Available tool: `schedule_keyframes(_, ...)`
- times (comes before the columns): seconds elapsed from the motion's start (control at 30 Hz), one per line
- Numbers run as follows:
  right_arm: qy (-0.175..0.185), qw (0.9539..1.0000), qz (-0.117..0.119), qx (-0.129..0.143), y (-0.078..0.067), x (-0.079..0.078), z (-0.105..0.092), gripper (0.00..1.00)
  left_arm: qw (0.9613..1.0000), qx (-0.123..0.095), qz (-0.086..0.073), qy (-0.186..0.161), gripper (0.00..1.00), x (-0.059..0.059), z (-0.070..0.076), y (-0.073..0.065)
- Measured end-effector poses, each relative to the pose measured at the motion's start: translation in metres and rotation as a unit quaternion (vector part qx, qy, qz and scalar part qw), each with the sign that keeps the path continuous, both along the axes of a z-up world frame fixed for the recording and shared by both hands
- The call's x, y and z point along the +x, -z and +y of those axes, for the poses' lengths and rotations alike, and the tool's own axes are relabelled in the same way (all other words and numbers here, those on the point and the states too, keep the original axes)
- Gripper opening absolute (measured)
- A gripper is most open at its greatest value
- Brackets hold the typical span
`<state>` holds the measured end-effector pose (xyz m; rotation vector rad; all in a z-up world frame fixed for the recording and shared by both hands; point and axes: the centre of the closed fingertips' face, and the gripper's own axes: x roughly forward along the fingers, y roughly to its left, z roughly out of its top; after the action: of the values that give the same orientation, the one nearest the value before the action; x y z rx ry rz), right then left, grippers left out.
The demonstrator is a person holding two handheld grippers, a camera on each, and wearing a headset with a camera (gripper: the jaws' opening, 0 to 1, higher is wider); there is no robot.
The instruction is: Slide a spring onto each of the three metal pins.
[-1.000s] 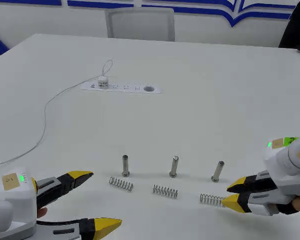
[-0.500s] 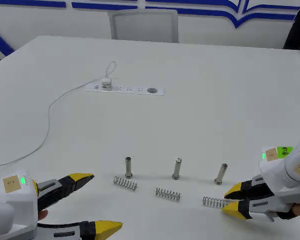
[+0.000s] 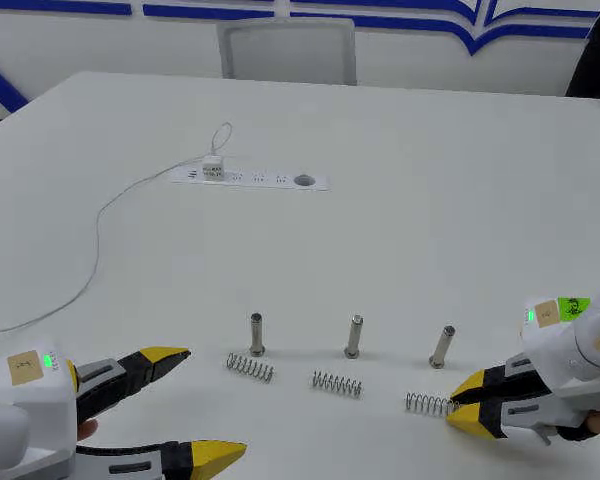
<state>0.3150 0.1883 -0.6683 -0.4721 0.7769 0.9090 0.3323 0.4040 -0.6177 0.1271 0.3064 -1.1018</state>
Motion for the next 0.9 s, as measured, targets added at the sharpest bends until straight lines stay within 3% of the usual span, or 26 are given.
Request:
schedule_keyframes(0.3,-0.002,0.9999,-0.015,-0.003,-0.023,0.003,0.006,0.12,1.0,-0.002,0.002,0.002,0.71,-0.001,-0.002,0.001)
schedule_keyframes(0.9,0.013,0.9998,-0.002,-0.011,-0.035,0.007,0.007,0.12,1.0,-0.008,0.002,0.004,0.7,-0.003,-0.003,0.002)
